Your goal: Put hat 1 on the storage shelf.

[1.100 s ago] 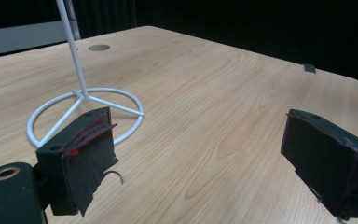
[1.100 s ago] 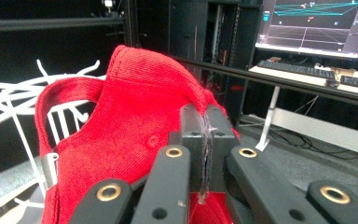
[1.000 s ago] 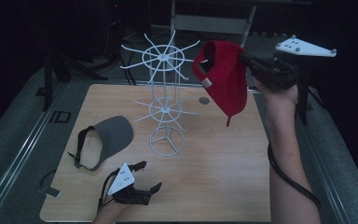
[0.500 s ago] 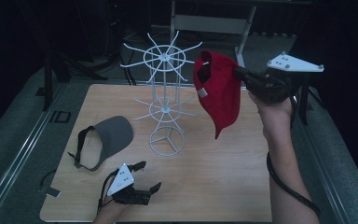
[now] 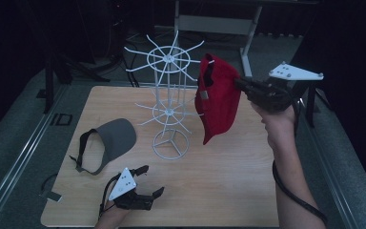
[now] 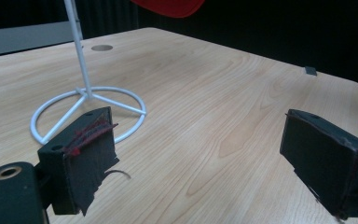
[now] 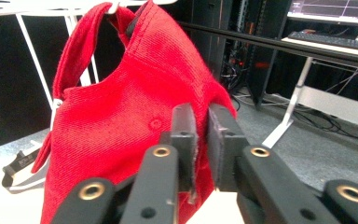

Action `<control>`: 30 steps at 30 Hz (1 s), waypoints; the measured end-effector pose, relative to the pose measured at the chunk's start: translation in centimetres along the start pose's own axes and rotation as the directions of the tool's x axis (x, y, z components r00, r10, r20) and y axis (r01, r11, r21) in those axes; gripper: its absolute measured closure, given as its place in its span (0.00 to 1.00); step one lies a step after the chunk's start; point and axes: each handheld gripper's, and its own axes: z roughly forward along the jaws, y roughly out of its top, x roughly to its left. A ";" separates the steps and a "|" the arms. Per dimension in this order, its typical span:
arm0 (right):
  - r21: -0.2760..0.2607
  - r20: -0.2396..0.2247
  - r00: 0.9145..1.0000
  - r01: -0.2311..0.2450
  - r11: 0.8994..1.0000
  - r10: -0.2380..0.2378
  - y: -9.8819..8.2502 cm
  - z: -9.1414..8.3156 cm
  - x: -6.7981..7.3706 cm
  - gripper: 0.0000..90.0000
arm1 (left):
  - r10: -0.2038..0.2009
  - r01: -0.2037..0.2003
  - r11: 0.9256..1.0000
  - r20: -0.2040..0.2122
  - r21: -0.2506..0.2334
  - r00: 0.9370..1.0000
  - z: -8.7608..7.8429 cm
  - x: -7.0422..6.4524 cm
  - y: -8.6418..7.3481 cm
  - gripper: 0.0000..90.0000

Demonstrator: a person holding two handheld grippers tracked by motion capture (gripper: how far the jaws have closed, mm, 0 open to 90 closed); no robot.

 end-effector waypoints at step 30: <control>0.093 0.000 1.000 -0.009 0.996 0.009 -8.0 -3.8 -0.8 0.36 | -0.003 0.005 0.999 -0.042 0.045 0.999 -0.8 0.8 -0.6 0.13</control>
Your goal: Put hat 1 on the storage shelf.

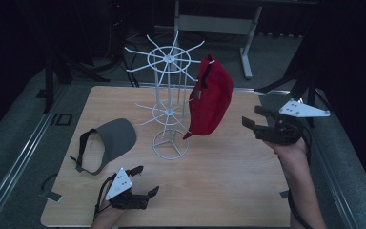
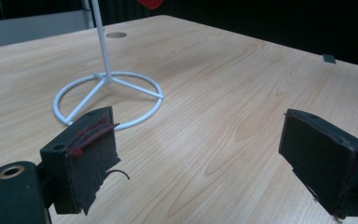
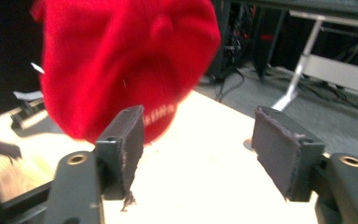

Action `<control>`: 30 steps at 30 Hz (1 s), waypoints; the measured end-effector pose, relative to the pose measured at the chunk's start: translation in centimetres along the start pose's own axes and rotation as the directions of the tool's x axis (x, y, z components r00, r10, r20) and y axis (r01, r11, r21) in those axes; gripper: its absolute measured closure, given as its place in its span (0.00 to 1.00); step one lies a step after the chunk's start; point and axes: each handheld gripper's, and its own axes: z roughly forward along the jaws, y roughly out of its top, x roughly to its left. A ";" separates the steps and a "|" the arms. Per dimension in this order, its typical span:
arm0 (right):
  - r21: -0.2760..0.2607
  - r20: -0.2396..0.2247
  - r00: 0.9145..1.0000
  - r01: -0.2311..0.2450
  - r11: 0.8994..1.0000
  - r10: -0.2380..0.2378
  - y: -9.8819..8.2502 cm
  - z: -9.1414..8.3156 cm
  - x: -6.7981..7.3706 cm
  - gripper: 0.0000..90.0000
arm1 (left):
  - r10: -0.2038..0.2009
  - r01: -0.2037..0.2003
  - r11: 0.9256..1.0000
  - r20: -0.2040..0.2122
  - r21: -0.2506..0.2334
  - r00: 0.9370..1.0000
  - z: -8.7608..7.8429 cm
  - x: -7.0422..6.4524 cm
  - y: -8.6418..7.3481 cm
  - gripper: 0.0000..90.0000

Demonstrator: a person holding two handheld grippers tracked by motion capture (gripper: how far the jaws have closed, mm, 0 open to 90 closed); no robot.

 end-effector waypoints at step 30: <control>0.173 0.090 0.986 -0.154 0.973 0.140 -14.9 1.0 -1.8 0.15 | -0.104 0.108 0.994 -0.105 0.027 0.989 -2.1 1.6 -1.4 0.10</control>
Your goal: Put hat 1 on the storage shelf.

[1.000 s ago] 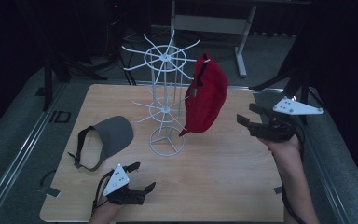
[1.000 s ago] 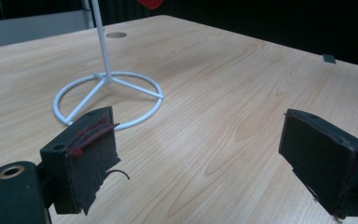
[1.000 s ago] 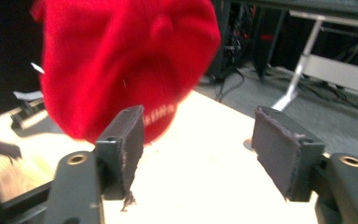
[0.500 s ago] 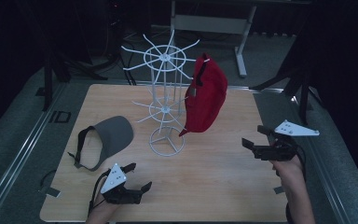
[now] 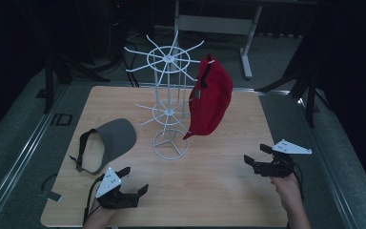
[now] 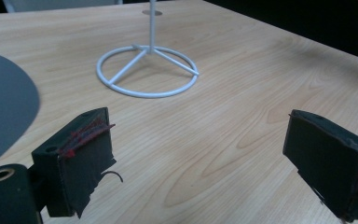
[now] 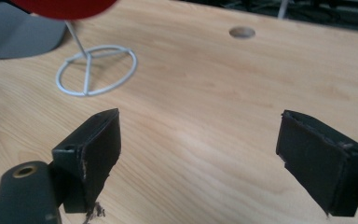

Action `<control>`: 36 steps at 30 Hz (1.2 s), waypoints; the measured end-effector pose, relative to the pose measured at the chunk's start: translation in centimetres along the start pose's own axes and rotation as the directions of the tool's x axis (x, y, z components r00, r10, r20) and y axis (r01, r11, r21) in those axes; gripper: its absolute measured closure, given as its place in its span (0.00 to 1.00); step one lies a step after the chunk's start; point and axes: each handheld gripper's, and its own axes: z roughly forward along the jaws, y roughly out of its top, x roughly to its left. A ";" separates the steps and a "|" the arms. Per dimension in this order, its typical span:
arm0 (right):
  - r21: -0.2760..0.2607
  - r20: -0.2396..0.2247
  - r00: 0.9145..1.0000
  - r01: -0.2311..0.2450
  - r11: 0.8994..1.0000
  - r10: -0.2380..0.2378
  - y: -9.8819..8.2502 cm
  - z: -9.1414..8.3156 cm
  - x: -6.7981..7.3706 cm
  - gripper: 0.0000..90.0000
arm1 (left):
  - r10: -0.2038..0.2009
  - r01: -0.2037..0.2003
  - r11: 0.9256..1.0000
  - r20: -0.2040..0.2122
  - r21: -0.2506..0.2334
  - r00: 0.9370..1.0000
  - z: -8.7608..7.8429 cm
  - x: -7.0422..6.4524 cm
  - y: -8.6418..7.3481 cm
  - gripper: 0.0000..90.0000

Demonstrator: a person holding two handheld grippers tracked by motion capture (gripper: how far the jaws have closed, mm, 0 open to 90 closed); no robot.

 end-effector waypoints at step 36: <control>0.022 0.135 0.987 -0.090 0.996 0.086 -6.8 -0.1 -1.7 0.16 | -0.049 0.056 0.995 -0.082 0.085 0.995 -5.0 3.8 -2.0 0.12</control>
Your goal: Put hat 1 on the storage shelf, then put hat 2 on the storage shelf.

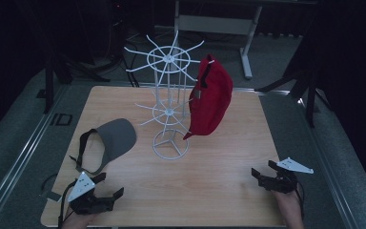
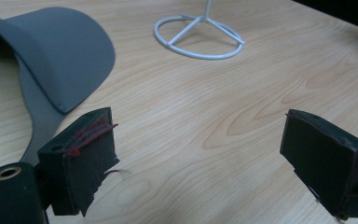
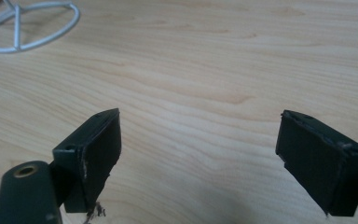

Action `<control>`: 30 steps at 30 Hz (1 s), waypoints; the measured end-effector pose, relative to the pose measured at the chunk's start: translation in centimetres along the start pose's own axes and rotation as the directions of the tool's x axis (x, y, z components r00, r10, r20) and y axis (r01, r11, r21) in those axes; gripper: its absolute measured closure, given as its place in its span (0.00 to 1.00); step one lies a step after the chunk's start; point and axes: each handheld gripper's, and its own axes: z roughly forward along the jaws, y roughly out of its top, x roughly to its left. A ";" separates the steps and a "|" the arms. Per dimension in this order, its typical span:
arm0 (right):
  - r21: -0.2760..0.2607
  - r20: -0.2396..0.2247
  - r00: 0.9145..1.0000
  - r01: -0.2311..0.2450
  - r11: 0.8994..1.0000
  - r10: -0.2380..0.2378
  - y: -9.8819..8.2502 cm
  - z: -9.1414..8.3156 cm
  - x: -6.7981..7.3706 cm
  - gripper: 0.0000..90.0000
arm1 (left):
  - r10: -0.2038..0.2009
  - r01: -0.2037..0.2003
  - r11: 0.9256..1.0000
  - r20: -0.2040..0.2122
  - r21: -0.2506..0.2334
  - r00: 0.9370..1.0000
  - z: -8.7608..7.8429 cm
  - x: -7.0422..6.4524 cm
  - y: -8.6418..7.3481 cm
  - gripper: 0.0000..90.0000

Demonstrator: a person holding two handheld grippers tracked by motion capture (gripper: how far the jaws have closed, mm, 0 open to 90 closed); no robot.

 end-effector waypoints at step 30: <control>-0.008 0.026 1.000 0.000 1.000 0.001 -1.3 0.5 0.1 0.16 | -0.034 0.050 0.997 -0.261 0.055 0.965 -2.6 7.3 -0.4 0.17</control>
